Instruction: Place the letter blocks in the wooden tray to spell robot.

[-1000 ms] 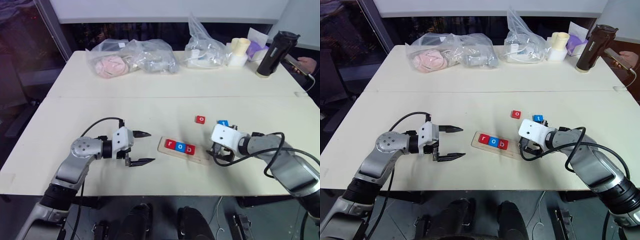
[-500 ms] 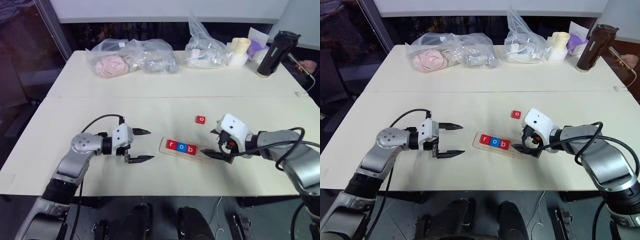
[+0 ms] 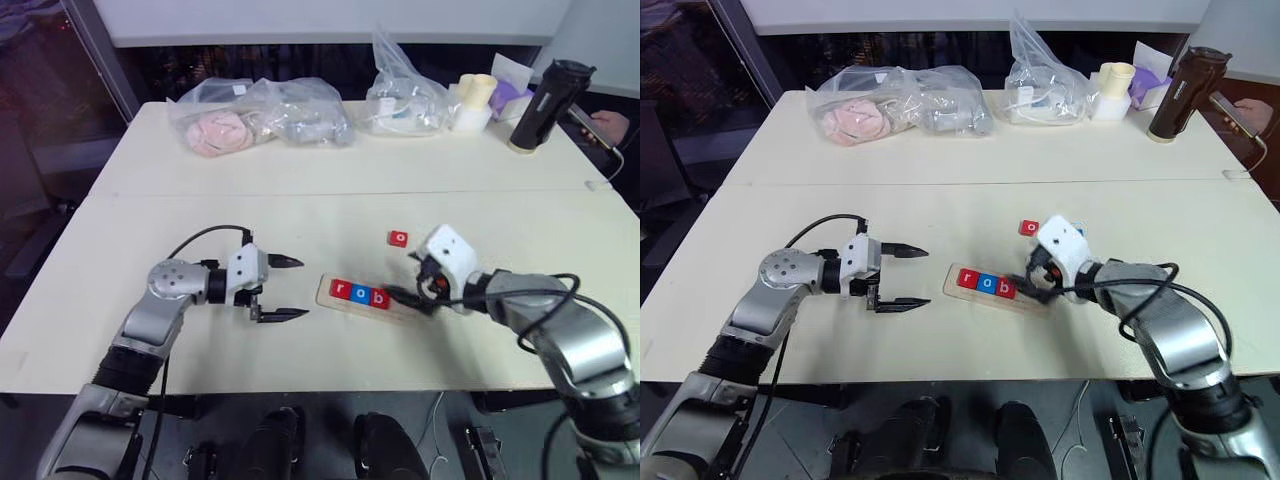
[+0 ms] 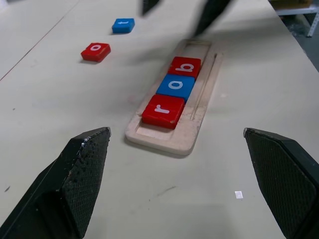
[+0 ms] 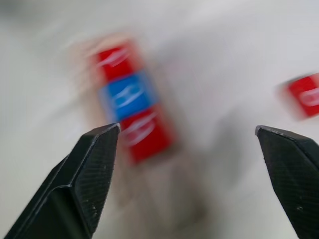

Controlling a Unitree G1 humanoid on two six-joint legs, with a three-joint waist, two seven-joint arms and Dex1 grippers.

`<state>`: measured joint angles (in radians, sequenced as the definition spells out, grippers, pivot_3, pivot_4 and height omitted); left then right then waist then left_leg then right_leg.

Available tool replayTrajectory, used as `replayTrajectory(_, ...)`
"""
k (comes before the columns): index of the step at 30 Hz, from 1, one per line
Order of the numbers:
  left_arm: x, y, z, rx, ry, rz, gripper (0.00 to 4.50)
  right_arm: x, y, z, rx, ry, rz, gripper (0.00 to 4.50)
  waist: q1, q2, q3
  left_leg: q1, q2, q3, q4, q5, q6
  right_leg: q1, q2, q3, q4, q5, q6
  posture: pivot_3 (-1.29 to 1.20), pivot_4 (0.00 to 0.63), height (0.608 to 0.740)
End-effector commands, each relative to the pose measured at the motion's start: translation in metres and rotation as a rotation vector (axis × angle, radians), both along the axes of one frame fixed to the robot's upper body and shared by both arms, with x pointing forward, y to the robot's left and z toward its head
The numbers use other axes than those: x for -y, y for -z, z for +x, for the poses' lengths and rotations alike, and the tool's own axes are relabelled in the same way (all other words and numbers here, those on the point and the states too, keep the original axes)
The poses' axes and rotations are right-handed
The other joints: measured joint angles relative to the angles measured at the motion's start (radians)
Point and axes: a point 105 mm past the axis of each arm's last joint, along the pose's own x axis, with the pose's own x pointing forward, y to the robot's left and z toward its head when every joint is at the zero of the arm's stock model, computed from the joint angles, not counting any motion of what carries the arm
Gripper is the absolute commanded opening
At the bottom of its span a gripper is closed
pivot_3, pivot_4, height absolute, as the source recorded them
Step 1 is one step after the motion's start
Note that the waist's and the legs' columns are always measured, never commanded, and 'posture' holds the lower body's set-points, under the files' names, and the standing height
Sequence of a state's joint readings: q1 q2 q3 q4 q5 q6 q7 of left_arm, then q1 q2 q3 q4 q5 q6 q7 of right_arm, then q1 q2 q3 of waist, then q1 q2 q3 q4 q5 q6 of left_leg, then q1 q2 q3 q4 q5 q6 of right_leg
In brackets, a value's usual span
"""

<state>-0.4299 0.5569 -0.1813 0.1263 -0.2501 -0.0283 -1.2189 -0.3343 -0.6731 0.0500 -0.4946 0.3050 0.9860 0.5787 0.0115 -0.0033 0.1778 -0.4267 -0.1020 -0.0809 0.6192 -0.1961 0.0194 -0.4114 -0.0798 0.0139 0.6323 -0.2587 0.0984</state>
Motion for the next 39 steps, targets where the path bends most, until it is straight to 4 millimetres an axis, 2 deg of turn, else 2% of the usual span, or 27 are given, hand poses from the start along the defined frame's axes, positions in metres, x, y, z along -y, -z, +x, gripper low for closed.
replayTrajectory(1,0.002,-0.006,0.0,0.032,0.015,-0.008,4.5,0.0,-0.008,0.019,0.072,0.151,-0.008,4.44,0.0,0.0,0.0,0.0,0.0,0.0,-0.001,0.0,0.0,0.0,0.0,0.0,0.0,0.0,0.0,0.0,0.15,0.738)
replayTrajectory(3,0.003,-0.007,0.0,0.033,0.014,-0.012,4.5,0.003,-0.009,0.034,0.103,0.276,-0.024,4.44,0.0,0.0,0.0,0.0,0.0,0.0,-0.001,0.0,0.0,-0.001,0.0,0.0,0.0,0.0,0.0,0.0,0.15,0.738)
replayTrajectory(9,0.003,-0.006,0.0,0.035,0.011,-0.012,4.5,0.008,-0.004,0.051,0.124,0.451,-0.035,4.44,0.0,0.0,0.0,0.0,-0.002,0.0,-0.002,0.0,0.0,-0.001,0.0,0.0,0.001,0.0,0.0,0.0,0.15,0.738)
replayTrajectory(12,0.003,-0.005,-0.001,0.033,0.007,-0.015,4.5,0.001,-0.002,0.065,0.128,0.532,-0.016,4.44,-0.011,0.0,0.0,0.0,-0.002,0.0,-0.003,0.001,-0.001,-0.002,0.0,0.001,0.003,0.001,0.0,0.0,0.15,0.738)
replayTrajectory(18,0.003,-0.005,-0.002,0.035,-0.007,-0.018,4.5,-0.01,0.013,0.081,0.036,0.628,0.09,4.44,-0.023,0.0,0.0,0.0,-0.002,0.0,-0.004,0.004,-0.005,-0.009,0.0,0.002,0.016,0.0,0.0,0.0,0.15,0.738)
replayTrajectory(27,0.002,-0.004,-0.004,0.036,-0.029,-0.025,4.5,-0.018,0.024,0.094,-0.045,0.705,0.169,4.44,-0.028,0.001,0.0,0.001,-0.002,0.0,-0.004,0.005,-0.006,-0.01,0.001,0.002,0.019,0.001,0.0,0.0,0.15,0.738)
replayTrajectory(30,0.003,-0.004,-0.004,0.036,-0.033,-0.027,4.5,-0.024,0.027,0.096,-0.076,0.716,0.197,3.63,-0.029,0.001,0.0,0.001,-0.002,0.0,-0.004,0.005,-0.006,-0.01,0.001,0.003,0.019,0.001,0.0,0.0,0.15,0.738)
replayTrajectory(32,0.003,-0.004,-0.005,0.037,-0.034,-0.028,4.5,-0.025,0.027,0.097,-0.075,0.716,0.192,2.69,-0.029,0.001,0.0,0.001,-0.002,0.0,-0.004,0.005,-0.006,-0.011,0.001,0.003,0.019,0.001,0.0,0.0,0.15,0.738)
replayTrajectory(34,0.003,-0.004,-0.005,0.038,-0.038,-0.03,4.5,-0.028,0.026,0.097,-0.072,0.713,0.19,1.56,-0.028,0.001,0.0,0.001,-0.002,0.0,-0.004,0.005,-0.006,-0.011,0.001,0.003,0.019,0.001,0.0,0.0,0.15,0.738)
replayTrajectory(35,0.003,-0.004,-0.005,0.038,-0.039,-0.031,4.5,-0.028,0.026,0.096,-0.073,0.712,0.188,1.16,-0.027,0.001,0.0,0.001,-0.002,0.0,-0.004,0.005,-0.006,-0.011,0.001,0.003,0.019,0.001,0.0,0.0,0.15,0.738)
replayTrajectory(39,0.004,-0.004,-0.005,0.037,-0.042,-0.034,4.5,-0.024,0.017,0.092,-0.051,0.693,0.164,1.19,-0.028,0.001,0.0,0.001,-0.002,0.0,-0.004,0.005,-0.006,-0.011,0.001,0.003,0.019,0.001,0.0,0.0,0.15,0.738)
